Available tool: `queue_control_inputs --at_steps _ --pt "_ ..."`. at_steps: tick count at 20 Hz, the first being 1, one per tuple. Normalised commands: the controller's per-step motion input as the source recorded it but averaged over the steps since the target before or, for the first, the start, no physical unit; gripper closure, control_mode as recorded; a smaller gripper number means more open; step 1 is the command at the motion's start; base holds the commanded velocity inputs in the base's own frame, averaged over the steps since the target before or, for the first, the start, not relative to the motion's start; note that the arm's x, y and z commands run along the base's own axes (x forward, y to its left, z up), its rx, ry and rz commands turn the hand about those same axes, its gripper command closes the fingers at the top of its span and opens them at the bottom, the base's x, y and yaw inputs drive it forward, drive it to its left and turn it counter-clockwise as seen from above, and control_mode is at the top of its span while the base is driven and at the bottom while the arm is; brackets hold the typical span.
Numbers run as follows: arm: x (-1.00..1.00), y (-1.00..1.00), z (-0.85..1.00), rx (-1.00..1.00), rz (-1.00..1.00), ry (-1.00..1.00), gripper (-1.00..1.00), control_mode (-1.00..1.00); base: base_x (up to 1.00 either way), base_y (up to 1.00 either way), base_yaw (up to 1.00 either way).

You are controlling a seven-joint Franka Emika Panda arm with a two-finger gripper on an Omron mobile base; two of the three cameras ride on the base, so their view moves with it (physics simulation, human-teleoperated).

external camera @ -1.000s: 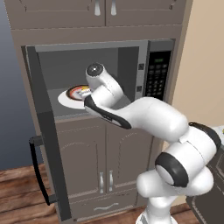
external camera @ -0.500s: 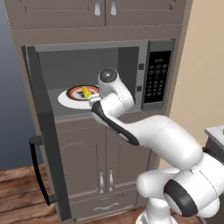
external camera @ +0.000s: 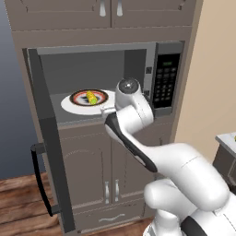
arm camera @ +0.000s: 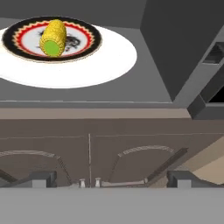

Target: Pick the corn from the counter and place it in the microwave. Then turn on the microwave.

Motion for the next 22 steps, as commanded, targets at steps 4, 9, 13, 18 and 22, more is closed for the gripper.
queue_control_inputs --at_steps 4,9,13,18,22 --pt "-0.48 -0.2 0.0 0.06 0.0 -0.01 -1.0 -1.0 0.0 0.0 0.0" --pt "-0.42 -0.13 0.0 0.05 0.0 0.0 -1.0 -1.0 0.0 0.0 0.0" --pt "-0.32 -0.12 0.0 0.04 0.01 0.0 -1.0 -1.0 0.0 0.0 0.0" --pt "-0.32 -0.11 0.0 0.06 0.01 0.0 -1.0 -1.0 0.0 0.0 0.0" --pt "-0.33 -0.05 0.0 0.05 0.0 -0.02 -1.0 -1.0 0.0 0.0 0.0"
